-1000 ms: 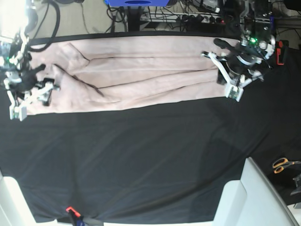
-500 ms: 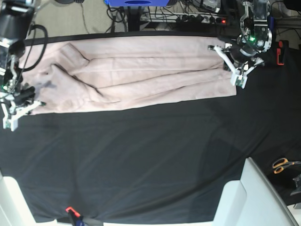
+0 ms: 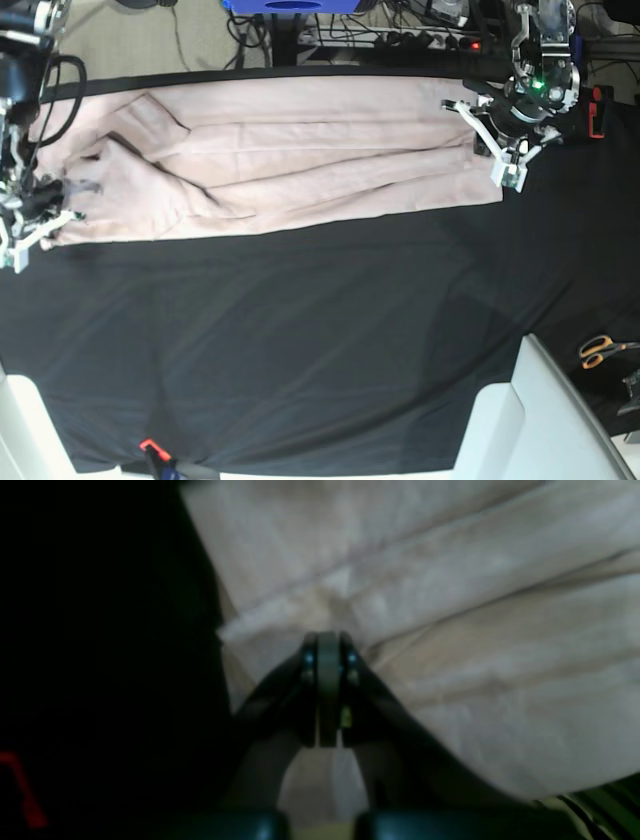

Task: Fold the T-shirt properly
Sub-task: 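Release the left gripper and move it to the strip's end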

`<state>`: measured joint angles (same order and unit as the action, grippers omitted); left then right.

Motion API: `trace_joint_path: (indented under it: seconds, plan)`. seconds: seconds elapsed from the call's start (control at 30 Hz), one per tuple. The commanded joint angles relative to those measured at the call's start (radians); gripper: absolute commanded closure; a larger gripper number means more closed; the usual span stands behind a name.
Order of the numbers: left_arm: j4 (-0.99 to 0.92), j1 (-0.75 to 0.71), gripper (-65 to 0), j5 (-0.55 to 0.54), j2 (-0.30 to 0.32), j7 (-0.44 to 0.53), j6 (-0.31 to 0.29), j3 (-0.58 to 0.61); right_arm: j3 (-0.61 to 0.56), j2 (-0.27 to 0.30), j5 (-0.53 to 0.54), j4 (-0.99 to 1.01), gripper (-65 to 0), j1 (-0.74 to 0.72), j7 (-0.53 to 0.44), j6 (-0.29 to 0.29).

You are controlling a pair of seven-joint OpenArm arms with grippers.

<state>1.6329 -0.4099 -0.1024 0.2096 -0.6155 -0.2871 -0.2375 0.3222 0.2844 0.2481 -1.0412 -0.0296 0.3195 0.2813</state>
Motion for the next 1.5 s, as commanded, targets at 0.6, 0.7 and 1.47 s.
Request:
trace_joint_path:
  seconds: [0.6, 0.7, 1.47]
  plan:
    - [0.036, -0.077, -56.1, -0.394, 0.006, 0.019, -0.381, -0.538, 0.005, -0.176, 0.004, -0.649, -0.8, 0.422, 0.073, 0.003]
    - [-0.125, -0.067, -64.7, -0.524, 0.054, 0.019, -0.411, -0.527, 0.007, -0.175, 0.004, -0.649, -0.8, 0.431, 0.073, 0.003]
    - [-0.475, 0.144, -64.5, -0.397, 0.011, 0.029, -0.411, -0.331, 0.007, -0.172, 0.003, -0.647, -0.8, 0.458, 0.073, 0.005]
